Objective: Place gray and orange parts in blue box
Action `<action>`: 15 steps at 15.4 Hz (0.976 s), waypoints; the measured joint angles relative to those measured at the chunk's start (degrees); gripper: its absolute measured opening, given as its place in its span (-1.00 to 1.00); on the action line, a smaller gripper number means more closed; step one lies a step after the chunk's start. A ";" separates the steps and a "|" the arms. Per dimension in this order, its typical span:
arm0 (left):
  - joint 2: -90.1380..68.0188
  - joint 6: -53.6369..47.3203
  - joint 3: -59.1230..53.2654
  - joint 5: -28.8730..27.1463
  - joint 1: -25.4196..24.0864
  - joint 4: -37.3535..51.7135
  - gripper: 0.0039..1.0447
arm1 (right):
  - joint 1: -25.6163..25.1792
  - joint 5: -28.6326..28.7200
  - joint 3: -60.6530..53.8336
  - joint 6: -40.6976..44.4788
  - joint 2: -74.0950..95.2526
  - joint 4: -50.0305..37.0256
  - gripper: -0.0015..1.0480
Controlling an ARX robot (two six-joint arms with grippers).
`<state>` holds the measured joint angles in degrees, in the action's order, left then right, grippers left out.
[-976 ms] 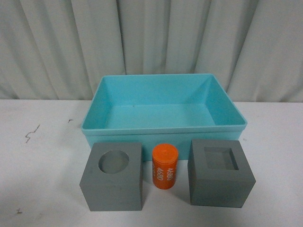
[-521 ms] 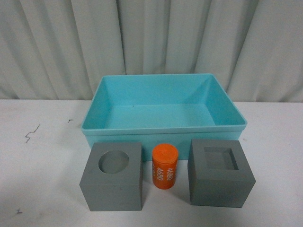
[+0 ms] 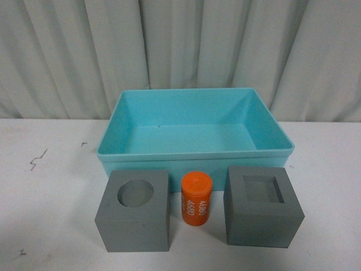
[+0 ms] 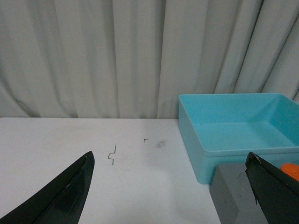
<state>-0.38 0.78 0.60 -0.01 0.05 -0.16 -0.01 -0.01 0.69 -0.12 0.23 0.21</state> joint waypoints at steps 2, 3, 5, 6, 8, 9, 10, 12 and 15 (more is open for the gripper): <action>0.00 0.00 0.00 0.00 0.00 0.00 0.88 | 0.00 0.00 0.00 0.00 0.00 0.00 0.87; 0.02 0.00 0.00 0.00 0.00 0.00 0.88 | 0.00 0.00 0.00 -0.02 0.00 0.00 0.87; 0.00 0.00 0.00 0.00 0.00 -0.02 0.88 | 0.00 -0.02 0.00 -0.02 0.00 0.00 0.87; 0.00 0.00 0.00 0.00 0.00 0.00 0.88 | 0.00 0.00 0.00 -0.02 0.00 0.00 0.87; 0.00 0.00 0.00 0.00 0.00 0.00 0.88 | 0.00 0.00 0.00 0.00 0.00 0.00 0.87; 0.00 0.00 0.00 0.00 0.00 -0.02 0.88 | 0.00 0.00 0.00 -0.02 0.00 0.00 0.87; 0.00 0.00 0.00 0.00 0.00 -0.02 0.88 | 0.00 -0.02 0.00 0.00 0.00 0.00 0.87; 0.00 0.00 0.02 -0.02 0.00 -0.02 0.88 | 2.91 -6.49 1.46 -1.75 1.90 4.83 0.87; 0.02 0.00 0.00 0.00 -0.04 -0.02 0.88 | 4.96 -13.42 10.99 -6.08 10.73 4.11 0.87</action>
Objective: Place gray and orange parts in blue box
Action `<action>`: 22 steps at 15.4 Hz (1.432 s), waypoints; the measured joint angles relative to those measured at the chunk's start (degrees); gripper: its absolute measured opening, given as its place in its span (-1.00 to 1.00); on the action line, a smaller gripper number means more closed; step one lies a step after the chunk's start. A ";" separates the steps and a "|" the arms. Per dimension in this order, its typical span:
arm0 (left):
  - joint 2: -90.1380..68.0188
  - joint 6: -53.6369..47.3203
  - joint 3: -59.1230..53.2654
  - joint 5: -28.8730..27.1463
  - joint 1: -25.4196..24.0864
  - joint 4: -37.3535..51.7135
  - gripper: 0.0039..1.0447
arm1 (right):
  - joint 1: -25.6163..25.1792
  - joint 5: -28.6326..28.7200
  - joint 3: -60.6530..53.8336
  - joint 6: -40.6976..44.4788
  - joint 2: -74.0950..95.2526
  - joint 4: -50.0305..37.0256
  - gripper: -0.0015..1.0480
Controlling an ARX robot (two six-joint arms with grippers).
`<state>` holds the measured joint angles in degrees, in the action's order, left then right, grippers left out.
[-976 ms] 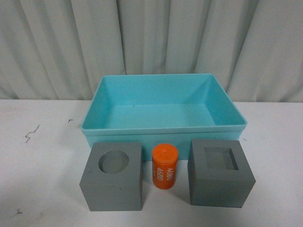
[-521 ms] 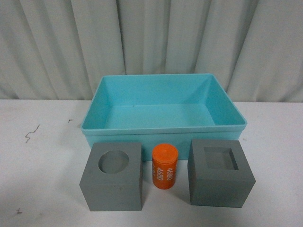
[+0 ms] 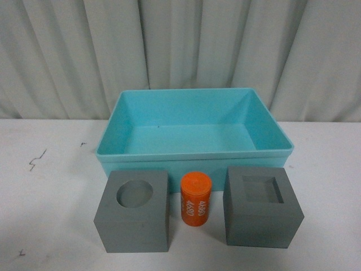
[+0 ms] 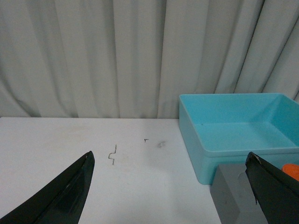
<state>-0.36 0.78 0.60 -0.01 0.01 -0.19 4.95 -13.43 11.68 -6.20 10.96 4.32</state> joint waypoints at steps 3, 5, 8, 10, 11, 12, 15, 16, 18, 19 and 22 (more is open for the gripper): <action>-0.02 0.00 0.00 0.02 0.00 0.00 0.88 | 2.19 1.60 11.21 -4.72 18.10 -8.63 0.87; -0.02 0.00 0.02 0.00 0.00 0.00 0.88 | 2.12 3.26 18.84 -7.26 32.26 -11.45 0.87; 0.00 0.00 0.00 0.00 0.00 0.00 0.88 | 4.17 5.99 32.68 -11.08 52.76 -8.87 0.87; -0.02 0.00 0.00 0.00 0.00 0.00 0.88 | 6.45 9.22 36.85 -12.68 64.00 -4.15 0.87; -0.02 0.00 0.00 0.00 0.00 0.00 0.88 | 7.56 9.92 37.09 -12.94 68.24 -2.32 0.87; -0.02 0.00 0.02 0.00 0.00 0.00 0.88 | 8.31 11.69 37.09 -13.42 71.78 -1.01 0.87; -0.02 0.00 0.00 0.00 0.00 0.00 0.88 | 9.79 17.53 37.09 -13.77 82.05 -1.64 0.87; -0.02 0.00 0.02 0.00 0.00 0.00 0.88 | 10.03 18.25 37.09 -13.77 83.27 -1.99 0.87; -0.02 0.00 0.00 0.00 0.00 0.00 0.88 | 10.43 19.32 37.09 -13.77 85.55 -2.89 0.87; -0.02 0.00 0.00 -0.02 0.00 0.00 0.88 | 10.45 19.56 37.09 -13.81 86.62 -3.17 0.87; -0.02 0.00 0.00 0.00 0.00 0.00 0.88 | 10.49 19.89 37.11 -13.97 87.41 -3.28 0.87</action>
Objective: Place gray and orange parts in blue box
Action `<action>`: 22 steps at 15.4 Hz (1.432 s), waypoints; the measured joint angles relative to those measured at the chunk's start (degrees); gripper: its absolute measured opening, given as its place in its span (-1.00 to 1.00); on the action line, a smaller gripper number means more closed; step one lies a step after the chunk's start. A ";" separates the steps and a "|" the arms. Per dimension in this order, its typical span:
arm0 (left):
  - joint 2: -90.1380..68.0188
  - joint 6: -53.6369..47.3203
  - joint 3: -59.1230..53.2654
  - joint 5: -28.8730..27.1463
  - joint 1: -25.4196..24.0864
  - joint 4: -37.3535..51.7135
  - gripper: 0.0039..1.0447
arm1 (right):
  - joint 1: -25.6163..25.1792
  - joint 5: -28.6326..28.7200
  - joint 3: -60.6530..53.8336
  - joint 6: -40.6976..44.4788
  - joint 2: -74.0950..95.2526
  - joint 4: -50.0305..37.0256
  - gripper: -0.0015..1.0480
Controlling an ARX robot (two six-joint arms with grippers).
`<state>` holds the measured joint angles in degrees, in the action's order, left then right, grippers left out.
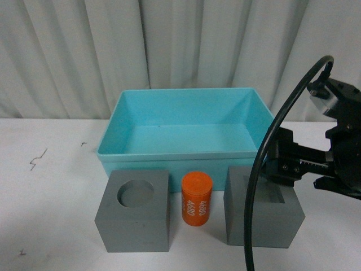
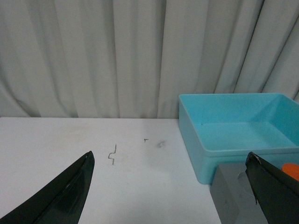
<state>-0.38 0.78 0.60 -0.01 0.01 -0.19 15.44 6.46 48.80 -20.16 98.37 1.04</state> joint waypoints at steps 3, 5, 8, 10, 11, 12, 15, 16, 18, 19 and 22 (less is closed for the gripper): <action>0.00 0.00 0.00 0.00 0.00 0.00 0.88 | 0.24 0.66 1.05 -0.83 3.89 -0.44 0.87; 0.00 0.00 0.02 0.00 0.00 0.00 0.88 | -0.13 1.11 2.08 -0.85 5.44 -1.20 0.87; 0.00 0.00 0.00 0.00 0.00 0.00 0.88 | -0.50 1.97 2.34 -1.09 7.48 -2.49 0.87; 0.00 0.00 0.02 0.00 0.00 0.00 0.88 | -0.61 2.03 2.12 -1.25 8.70 -3.76 0.87; 0.00 0.00 0.00 0.00 0.00 0.00 0.88 | -0.85 2.40 1.79 -1.36 9.07 -4.55 0.87; 0.00 0.00 0.00 -0.02 0.00 0.00 0.88 | -0.87 2.38 1.42 -1.36 9.25 -5.07 0.87; 0.00 0.00 0.00 0.00 0.00 0.00 0.88 | -0.90 2.43 -0.04 -1.44 9.31 -6.16 0.82; 0.00 0.00 0.00 0.00 0.00 0.00 0.88 | -1.14 2.64 -0.20 -1.44 9.31 -6.58 0.58; 0.00 0.00 0.00 0.00 0.00 0.00 0.88 | -1.36 2.93 -0.22 -1.46 8.63 -6.16 -0.07; 0.00 0.00 0.00 0.00 0.00 0.00 0.88 | -1.64 1.49 -0.24 -1.29 6.29 -3.43 -0.57; 0.00 0.00 0.00 0.00 0.00 0.00 0.88 | -1.03 1.60 -0.44 -1.01 0.79 0.68 -0.64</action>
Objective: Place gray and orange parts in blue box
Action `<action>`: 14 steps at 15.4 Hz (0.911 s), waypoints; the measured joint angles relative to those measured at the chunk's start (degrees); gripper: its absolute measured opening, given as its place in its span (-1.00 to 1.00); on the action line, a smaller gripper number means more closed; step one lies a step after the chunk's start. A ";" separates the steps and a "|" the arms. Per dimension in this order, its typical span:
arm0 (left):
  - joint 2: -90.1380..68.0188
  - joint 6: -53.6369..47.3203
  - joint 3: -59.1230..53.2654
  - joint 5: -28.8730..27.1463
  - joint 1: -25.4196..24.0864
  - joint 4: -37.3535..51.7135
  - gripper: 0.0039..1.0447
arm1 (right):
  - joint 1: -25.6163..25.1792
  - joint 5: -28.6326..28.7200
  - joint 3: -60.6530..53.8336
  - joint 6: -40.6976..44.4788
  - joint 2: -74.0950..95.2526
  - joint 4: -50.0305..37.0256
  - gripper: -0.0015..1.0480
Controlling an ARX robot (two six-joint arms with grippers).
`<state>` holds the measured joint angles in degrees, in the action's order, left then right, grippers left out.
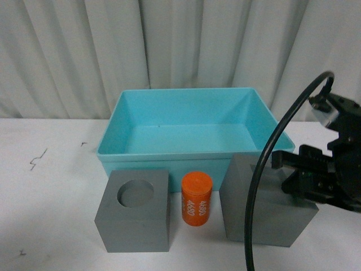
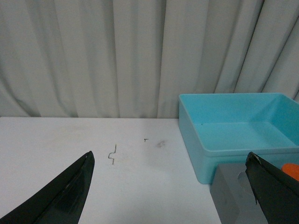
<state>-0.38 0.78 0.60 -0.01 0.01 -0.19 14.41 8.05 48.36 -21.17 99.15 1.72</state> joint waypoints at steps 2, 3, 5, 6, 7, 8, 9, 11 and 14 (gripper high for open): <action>0.00 0.00 0.02 -0.02 0.00 0.00 0.88 | 0.59 0.63 0.00 0.28 -6.51 2.01 -0.64; 0.00 0.00 0.00 0.00 0.00 0.00 0.88 | 0.63 1.33 0.00 0.46 -9.35 2.99 -0.64; 0.00 0.00 0.00 0.00 0.00 0.00 0.88 | 0.48 1.97 1.25 1.84 -13.57 5.18 -0.64; 0.00 0.00 0.02 0.02 0.00 0.00 0.88 | 0.07 2.21 2.47 2.49 -13.64 5.64 -0.64; 0.00 0.00 0.00 0.00 0.00 0.00 0.88 | -0.83 2.38 4.33 2.99 -12.85 6.25 -0.64; 0.00 0.00 0.00 -0.02 0.00 0.00 0.88 | -1.84 2.32 6.45 3.43 -11.30 6.45 -0.64; 0.00 0.00 0.02 -0.02 0.00 0.00 0.88 | -2.75 2.14 8.94 4.20 -9.27 7.06 -0.64; 0.00 0.00 0.00 0.00 0.00 0.00 0.88 | -4.24 2.10 13.64 5.03 -5.01 8.13 -0.65; 0.00 0.00 0.00 0.00 0.00 0.00 0.88 | -5.84 2.51 21.33 5.44 1.11 9.70 -0.65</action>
<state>-0.38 0.78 0.60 -0.01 0.01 -0.19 8.58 10.57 69.69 -15.73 100.27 11.42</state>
